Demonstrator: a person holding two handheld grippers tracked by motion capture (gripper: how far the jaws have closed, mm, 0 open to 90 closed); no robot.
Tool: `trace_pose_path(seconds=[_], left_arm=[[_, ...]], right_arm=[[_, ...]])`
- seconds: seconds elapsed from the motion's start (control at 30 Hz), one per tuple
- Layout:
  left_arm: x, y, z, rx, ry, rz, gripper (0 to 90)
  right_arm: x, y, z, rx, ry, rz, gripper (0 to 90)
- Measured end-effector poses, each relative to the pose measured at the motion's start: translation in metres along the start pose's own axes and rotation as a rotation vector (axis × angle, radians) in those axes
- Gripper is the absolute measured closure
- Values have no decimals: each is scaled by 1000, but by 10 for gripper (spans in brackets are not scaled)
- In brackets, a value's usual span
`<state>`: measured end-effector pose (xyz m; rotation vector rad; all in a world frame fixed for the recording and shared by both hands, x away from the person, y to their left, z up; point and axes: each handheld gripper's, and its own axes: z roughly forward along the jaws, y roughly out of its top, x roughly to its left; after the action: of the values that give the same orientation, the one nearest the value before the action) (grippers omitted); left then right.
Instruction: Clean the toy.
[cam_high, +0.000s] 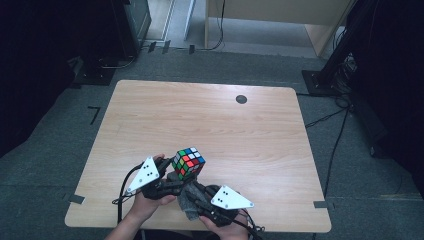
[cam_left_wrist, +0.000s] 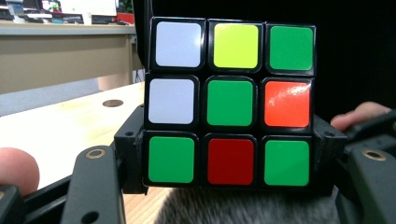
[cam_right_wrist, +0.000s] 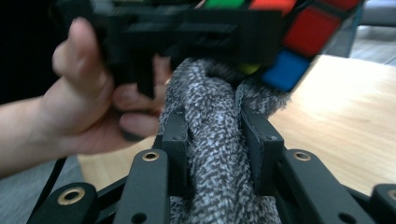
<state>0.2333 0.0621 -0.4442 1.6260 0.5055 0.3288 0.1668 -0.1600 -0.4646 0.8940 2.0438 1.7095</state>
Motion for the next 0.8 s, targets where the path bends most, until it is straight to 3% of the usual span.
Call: trace_pose_path(seconds=[0.1,0.2,0.3,0.37,0.5,0.6,0.7,0.8], left_arm=[[2,2,-2,-17,4,-11,340],[5,3,-4,-26,6,-24,340],[6,3,-5,-26,4,-35,340],[6,3,-4,-26,-3,-45,340],[0,1,1,-9,-19,-36,340],[-4,-1,4,9,-24,-19,340],[-3,0,2,3,-13,-21,340],[0,2,-2,-13,-3,-29,339]], right_arm=[[-14,3,-10,-37,-41,52,664],[-31,1,-20,-60,-121,106,666],[-41,-5,-23,-54,-180,114,665],[-40,-8,-21,-36,-171,120,664],[-17,-7,-6,-3,-56,79,658],[-4,-3,0,-23,15,68,656],[-13,0,-4,-51,-5,134,657],[-34,-5,-14,-54,-119,174,656]])
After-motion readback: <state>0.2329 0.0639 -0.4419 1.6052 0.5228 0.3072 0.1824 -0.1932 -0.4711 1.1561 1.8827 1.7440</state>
